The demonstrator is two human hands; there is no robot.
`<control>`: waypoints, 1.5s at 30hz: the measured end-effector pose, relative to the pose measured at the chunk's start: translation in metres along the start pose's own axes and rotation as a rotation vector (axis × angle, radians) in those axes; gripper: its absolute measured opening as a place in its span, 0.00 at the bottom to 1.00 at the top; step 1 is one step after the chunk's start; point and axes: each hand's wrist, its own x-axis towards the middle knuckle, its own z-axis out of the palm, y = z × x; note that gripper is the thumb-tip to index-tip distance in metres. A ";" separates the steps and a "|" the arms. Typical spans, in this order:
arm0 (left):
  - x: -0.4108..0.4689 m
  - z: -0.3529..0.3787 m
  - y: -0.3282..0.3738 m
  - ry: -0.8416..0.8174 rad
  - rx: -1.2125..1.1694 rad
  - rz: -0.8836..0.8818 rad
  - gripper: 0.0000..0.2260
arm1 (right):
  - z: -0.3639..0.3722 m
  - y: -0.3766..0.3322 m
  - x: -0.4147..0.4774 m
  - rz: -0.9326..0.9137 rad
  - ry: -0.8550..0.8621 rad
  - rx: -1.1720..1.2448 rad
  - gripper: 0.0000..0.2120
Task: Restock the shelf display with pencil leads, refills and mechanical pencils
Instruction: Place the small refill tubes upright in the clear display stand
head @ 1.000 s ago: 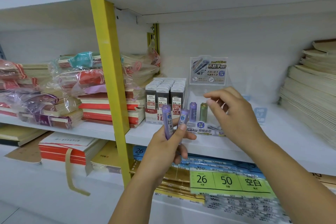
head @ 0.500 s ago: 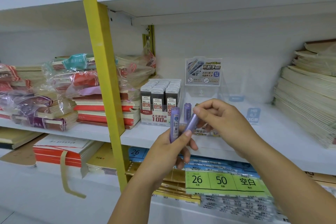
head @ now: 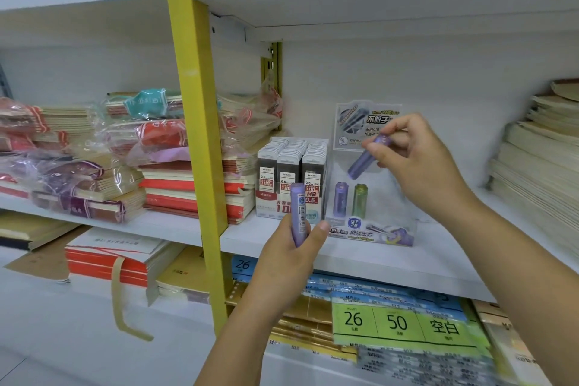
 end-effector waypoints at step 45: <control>-0.013 0.016 0.017 -0.154 -0.207 0.079 0.12 | 0.001 -0.008 -0.064 0.248 -0.226 0.368 0.08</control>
